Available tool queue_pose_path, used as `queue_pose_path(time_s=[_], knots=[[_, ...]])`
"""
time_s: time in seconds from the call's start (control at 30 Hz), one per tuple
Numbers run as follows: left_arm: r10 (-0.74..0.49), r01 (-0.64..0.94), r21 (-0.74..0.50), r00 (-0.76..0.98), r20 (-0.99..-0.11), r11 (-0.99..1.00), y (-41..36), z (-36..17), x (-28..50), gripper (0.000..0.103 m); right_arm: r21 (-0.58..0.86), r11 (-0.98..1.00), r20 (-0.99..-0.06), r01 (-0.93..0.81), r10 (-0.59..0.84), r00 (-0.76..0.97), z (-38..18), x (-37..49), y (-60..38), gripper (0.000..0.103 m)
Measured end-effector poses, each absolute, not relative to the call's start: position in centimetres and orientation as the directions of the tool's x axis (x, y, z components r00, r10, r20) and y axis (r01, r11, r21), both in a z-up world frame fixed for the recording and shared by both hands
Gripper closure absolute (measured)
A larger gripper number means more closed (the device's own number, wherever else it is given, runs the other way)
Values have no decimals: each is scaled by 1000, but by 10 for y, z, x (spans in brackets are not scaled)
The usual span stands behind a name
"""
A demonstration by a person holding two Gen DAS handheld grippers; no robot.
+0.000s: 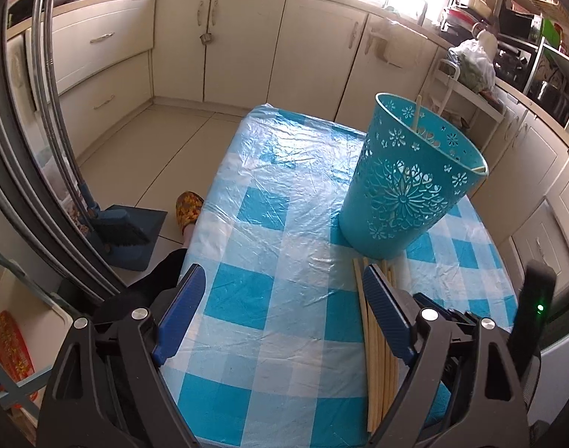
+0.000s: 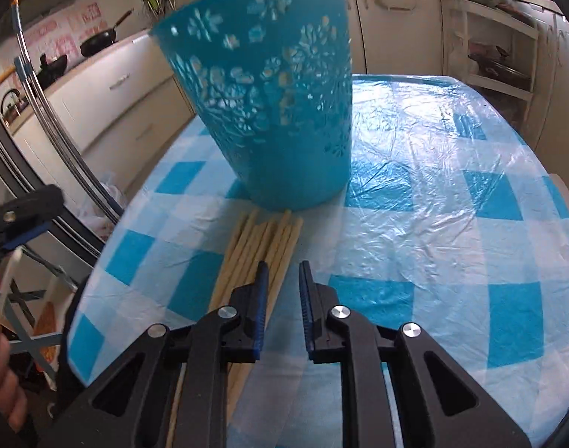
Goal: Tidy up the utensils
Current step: 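Return the right tool to the chopsticks while the left tool grasps a chopstick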
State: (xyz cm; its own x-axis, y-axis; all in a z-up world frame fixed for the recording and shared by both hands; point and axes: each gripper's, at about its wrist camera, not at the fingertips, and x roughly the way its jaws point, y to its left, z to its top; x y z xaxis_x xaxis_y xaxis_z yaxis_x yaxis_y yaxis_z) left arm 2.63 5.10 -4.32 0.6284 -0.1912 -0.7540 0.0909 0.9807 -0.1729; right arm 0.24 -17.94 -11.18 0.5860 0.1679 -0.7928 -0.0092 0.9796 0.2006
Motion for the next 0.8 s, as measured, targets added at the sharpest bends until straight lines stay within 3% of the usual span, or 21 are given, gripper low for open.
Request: queue_pose_path(time_s=[0.37,0.8], knots=[[-175,146,-115,522,-835,983,17,-89,54,21,143,989,-807,-31,135,575,-122,0,-183,93],[-109,180,-29,455,-884,983,-24,-125,83,21,233,972,-778,-40,211,592,-124,-10,-211,94]])
